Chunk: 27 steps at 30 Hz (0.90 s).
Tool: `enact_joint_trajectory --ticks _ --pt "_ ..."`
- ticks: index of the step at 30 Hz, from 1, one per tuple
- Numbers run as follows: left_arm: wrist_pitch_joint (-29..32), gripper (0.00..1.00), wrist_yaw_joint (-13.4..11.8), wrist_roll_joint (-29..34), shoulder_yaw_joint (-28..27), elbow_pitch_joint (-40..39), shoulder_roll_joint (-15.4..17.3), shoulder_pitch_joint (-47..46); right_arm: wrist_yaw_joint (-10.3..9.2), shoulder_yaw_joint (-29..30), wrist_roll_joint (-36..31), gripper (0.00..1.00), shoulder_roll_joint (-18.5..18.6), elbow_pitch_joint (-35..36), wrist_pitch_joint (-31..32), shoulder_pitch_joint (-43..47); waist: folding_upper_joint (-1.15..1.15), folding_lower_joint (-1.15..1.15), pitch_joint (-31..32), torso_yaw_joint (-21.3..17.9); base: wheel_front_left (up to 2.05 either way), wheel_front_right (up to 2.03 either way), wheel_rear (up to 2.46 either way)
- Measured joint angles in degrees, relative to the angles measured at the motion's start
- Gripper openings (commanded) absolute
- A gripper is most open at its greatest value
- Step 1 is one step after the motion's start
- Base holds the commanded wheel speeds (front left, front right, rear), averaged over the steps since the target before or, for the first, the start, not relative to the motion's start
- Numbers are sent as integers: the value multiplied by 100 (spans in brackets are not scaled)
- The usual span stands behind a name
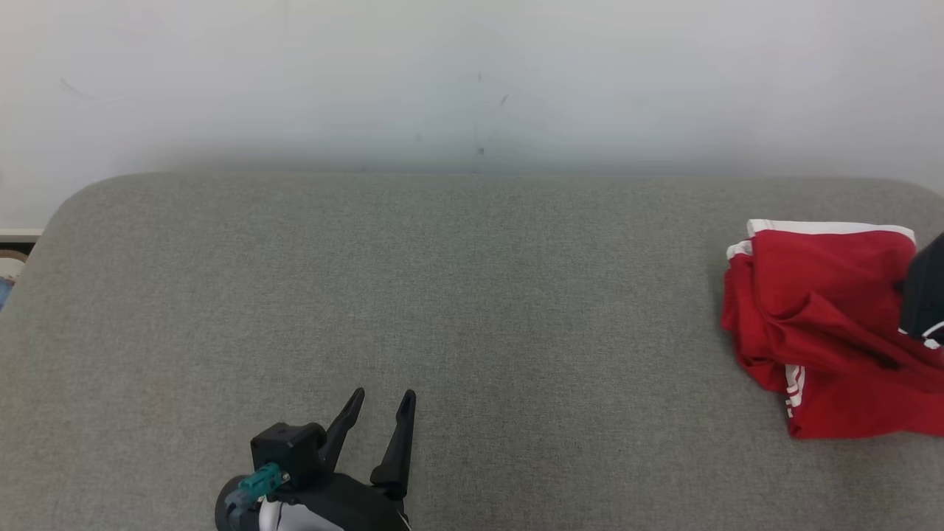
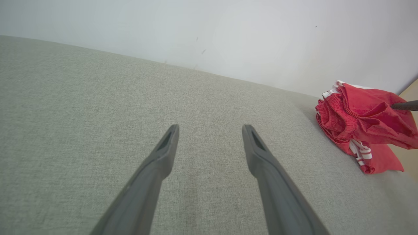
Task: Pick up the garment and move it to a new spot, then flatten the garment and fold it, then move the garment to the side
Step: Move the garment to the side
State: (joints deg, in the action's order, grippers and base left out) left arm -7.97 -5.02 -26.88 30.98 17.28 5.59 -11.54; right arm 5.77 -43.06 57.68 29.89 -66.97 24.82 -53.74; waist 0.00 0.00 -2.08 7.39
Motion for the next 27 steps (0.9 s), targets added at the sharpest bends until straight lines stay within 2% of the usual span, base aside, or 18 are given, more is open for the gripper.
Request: enact_joint_trajectory --ticks 16,27 --pt "36 100 0 21 -1 -104 48 -55 -137 -237 -296 0 214 -287 0 -88 0 0 -128 78 0 0 0" --pt "38 100 0 21 7 -143 44 -107 -283 -433 -598 0 338 -356 -283 -55 0 0 -312 116 0 0 0"
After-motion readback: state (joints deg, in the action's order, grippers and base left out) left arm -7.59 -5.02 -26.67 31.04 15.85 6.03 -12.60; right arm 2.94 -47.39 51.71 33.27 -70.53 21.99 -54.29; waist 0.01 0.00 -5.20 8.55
